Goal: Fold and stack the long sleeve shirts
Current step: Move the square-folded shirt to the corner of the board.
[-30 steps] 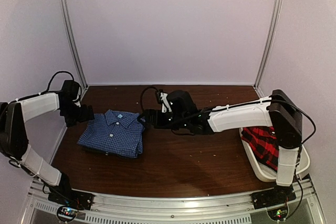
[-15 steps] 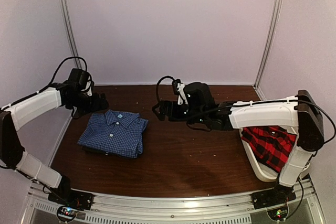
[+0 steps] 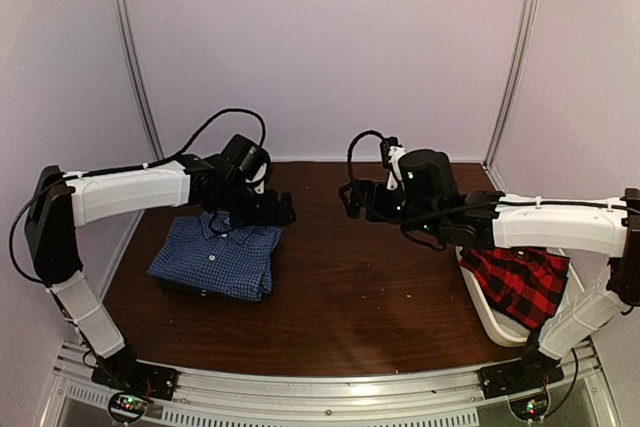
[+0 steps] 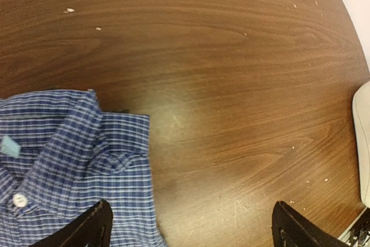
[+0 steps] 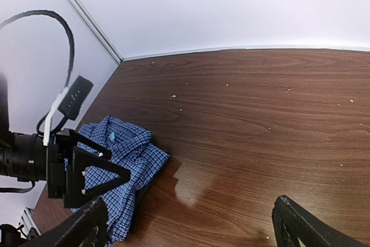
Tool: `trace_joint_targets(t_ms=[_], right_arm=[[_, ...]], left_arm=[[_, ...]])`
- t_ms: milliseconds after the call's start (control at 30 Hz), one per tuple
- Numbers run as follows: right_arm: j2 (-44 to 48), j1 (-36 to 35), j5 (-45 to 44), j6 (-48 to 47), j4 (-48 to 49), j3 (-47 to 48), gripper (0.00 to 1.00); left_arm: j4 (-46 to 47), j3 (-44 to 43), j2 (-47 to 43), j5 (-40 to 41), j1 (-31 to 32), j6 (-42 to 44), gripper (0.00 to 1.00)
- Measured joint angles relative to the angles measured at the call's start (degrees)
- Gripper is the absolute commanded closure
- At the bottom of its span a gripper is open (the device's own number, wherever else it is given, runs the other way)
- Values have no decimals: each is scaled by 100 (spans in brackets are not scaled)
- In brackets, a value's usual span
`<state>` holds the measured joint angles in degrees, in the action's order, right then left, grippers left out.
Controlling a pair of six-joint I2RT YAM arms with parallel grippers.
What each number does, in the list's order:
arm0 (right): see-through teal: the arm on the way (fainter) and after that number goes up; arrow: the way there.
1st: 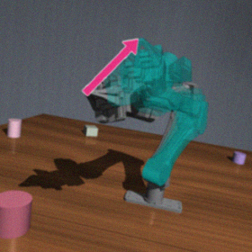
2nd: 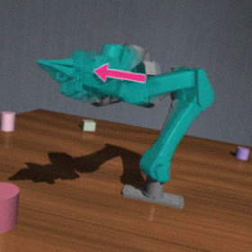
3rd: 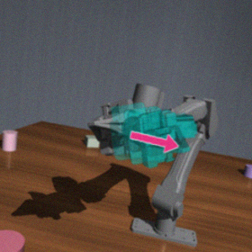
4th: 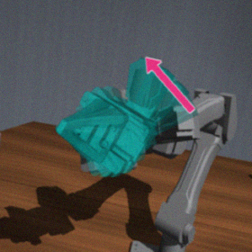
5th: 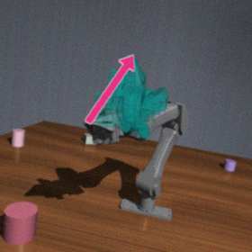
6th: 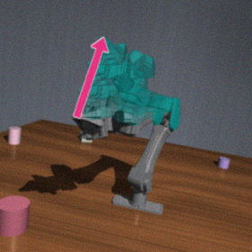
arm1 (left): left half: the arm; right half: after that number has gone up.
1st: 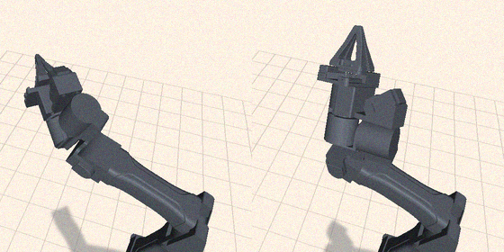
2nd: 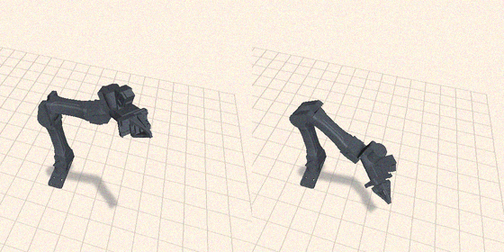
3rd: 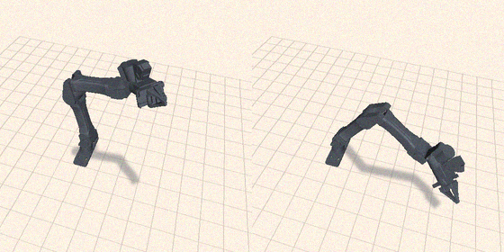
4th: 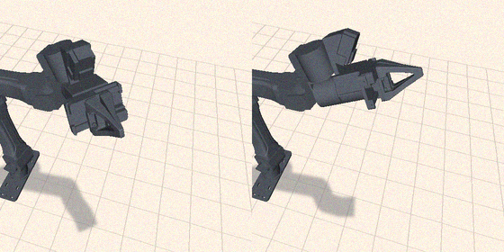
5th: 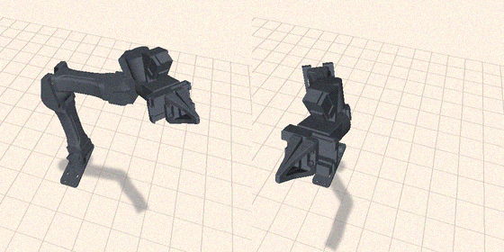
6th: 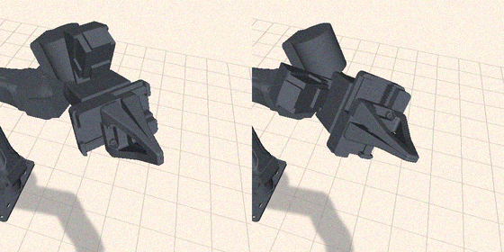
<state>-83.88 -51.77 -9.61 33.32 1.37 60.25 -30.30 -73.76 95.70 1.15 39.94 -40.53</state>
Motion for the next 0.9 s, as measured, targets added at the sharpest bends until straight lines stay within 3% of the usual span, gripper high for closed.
trace_joint_targets(t_ms=[267, 633, 900], right_arm=[[660, 70, -354, -15, -247, -476, 0], [1165, 116, -693, -15, -544, -734, 0], [1244, 146, -774, -15, -612, -739, 0]], left_arm=[[155, -1036, 1335, -87, 566, -133, 2], [234, -2149, 2638, -46, 531, -162, 2], [177, -2227, 2999, 26, 400, -219, 2]])
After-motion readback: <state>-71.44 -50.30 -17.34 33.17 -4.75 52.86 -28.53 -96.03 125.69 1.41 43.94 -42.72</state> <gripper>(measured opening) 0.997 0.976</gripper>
